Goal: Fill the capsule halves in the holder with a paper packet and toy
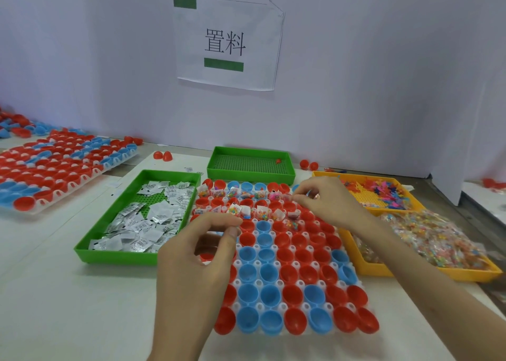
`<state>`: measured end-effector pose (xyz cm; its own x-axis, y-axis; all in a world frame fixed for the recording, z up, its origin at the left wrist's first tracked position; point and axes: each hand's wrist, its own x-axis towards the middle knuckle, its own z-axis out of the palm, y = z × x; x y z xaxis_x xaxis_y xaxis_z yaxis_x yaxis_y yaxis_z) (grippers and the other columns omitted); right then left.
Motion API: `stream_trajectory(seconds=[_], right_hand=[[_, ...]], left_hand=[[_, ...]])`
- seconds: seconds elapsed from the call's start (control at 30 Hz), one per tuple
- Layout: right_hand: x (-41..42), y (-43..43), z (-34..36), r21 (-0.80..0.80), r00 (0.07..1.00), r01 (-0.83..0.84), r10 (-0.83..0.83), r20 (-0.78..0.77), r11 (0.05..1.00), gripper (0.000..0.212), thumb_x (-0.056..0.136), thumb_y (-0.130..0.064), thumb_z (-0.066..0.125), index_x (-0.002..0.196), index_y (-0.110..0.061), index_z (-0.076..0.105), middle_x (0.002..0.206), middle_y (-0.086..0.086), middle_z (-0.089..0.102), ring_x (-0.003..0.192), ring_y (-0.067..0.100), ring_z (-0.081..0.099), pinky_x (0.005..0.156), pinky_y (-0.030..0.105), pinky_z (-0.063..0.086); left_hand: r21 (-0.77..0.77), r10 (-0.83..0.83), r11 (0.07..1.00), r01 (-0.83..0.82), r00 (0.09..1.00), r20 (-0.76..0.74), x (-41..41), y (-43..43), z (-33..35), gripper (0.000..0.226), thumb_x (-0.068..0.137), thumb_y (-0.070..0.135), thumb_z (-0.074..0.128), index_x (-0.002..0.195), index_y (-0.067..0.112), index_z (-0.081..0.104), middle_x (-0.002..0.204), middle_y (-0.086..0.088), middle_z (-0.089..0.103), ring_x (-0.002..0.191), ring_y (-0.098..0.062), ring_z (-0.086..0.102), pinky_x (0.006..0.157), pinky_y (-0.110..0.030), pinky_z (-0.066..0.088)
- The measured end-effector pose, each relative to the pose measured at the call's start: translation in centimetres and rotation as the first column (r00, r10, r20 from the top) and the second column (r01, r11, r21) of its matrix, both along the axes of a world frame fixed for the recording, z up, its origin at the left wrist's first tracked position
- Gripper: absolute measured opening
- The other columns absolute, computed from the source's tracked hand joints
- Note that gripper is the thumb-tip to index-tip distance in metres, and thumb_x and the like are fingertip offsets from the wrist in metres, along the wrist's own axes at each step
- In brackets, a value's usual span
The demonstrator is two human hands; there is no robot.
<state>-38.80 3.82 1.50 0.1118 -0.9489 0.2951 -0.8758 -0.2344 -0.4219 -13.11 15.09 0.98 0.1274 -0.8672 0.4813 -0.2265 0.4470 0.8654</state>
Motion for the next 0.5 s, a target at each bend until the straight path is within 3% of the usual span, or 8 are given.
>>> stream_trajectory(seconds=[0.13, 0.23, 0.37, 0.5], right_hand=[[-0.2, 0.9, 0.0, 0.045, 0.999, -0.031, 0.032, -0.023, 0.998, 0.006, 0.088, -0.032, 0.074, 0.083, -0.032, 0.077, 0.084, -0.020, 0.068, 0.080, -0.002, 0.060, 0.065, 0.012, 0.040], [0.2, 1.8, -0.9, 0.079, 0.995, -0.074, 0.079, -0.066, 0.994, 0.009, 0.083, -0.042, 0.076, 0.084, -0.033, 0.077, 0.082, -0.018, 0.067, 0.078, -0.002, 0.058, 0.067, 0.016, 0.041], [0.8, 2.0, -1.5, 0.079, 0.983, -0.052, 0.065, -0.171, 0.996, 0.014, 0.083, -0.047, 0.075, 0.091, -0.036, 0.076, 0.087, -0.018, 0.060, 0.084, 0.002, 0.056, 0.087, 0.029, 0.044], [0.9, 2.0, -1.1, 0.086, 0.974, -0.058, 0.075, -0.214, 0.995, 0.017, 0.084, -0.048, 0.073, 0.097, -0.036, 0.076, 0.084, -0.020, 0.055, 0.085, 0.002, 0.052, 0.096, 0.036, 0.042]], left_hand=[[0.013, 0.007, 1.000, -0.007, 1.000, 0.017, 0.2, 0.0, -0.2, 0.035, 0.086, 0.005, 0.070, 0.084, 0.039, 0.072, 0.080, 0.017, 0.073, 0.071, -0.008, 0.069, 0.062, -0.016, 0.053], [0.013, 0.017, 1.000, -0.017, 1.000, 0.012, 0.3, 0.1, -0.1, 0.036, 0.087, 0.005, 0.069, 0.083, 0.041, 0.072, 0.077, 0.016, 0.072, 0.068, -0.007, 0.069, 0.058, -0.024, 0.056], [0.009, 0.022, 1.000, -0.022, 1.000, 0.008, 0.5, 0.1, -0.2, 0.033, 0.087, 0.005, 0.069, 0.083, 0.038, 0.072, 0.076, 0.015, 0.072, 0.067, -0.009, 0.069, 0.060, -0.027, 0.057], [-0.001, 0.023, 1.000, -0.023, 1.000, -0.001, 0.6, 0.0, -0.2, 0.032, 0.086, 0.005, 0.069, 0.083, 0.037, 0.072, 0.077, 0.015, 0.073, 0.067, -0.010, 0.070, 0.061, -0.026, 0.056]])
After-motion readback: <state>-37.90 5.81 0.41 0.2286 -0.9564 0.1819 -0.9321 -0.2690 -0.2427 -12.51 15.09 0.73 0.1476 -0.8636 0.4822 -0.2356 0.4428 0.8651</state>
